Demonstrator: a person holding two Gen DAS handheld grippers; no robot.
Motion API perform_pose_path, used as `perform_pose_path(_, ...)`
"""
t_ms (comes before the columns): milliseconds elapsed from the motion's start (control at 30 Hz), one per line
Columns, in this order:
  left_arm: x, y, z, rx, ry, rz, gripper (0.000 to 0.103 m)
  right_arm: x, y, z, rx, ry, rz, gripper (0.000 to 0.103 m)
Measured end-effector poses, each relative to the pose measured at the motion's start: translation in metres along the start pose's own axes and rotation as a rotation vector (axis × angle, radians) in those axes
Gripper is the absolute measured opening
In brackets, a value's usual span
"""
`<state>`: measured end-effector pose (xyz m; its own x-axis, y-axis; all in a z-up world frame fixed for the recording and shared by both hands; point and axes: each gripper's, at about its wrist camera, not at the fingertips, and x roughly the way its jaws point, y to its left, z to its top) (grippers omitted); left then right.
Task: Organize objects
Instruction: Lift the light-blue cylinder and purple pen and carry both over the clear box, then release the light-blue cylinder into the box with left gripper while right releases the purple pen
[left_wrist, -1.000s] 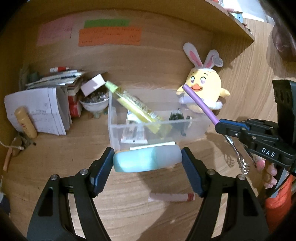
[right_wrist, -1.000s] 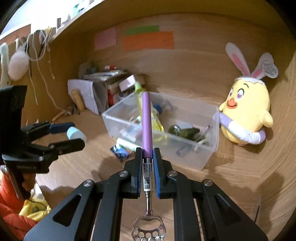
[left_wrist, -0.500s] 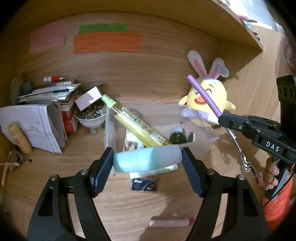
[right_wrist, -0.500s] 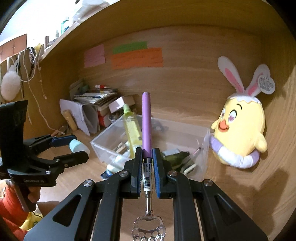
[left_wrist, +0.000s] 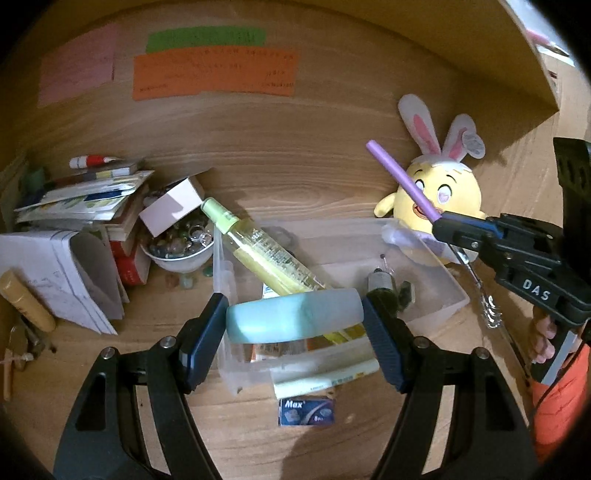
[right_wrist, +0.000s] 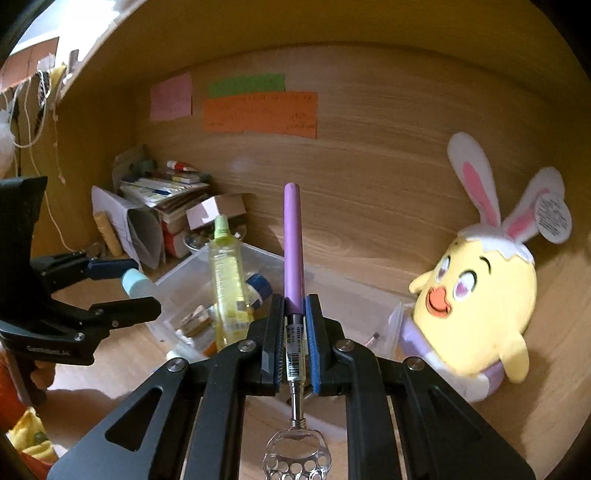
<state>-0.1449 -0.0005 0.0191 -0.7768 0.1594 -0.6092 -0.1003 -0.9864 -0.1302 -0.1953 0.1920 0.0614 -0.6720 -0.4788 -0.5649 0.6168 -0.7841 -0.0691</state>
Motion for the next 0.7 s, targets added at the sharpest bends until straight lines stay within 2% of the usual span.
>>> perform_pose_path(400,0.043,0.007,0.002,0.003,0.063,0.015,0.073,0.054,0.000,0.002,-0.101,0.064,-0.024,0.010)
perform_pose_path(700,0.053,0.002,-0.003,0.047,0.074,0.025,0.073,0.084,0.007,-0.007,-0.138,0.130,-0.017,0.010)
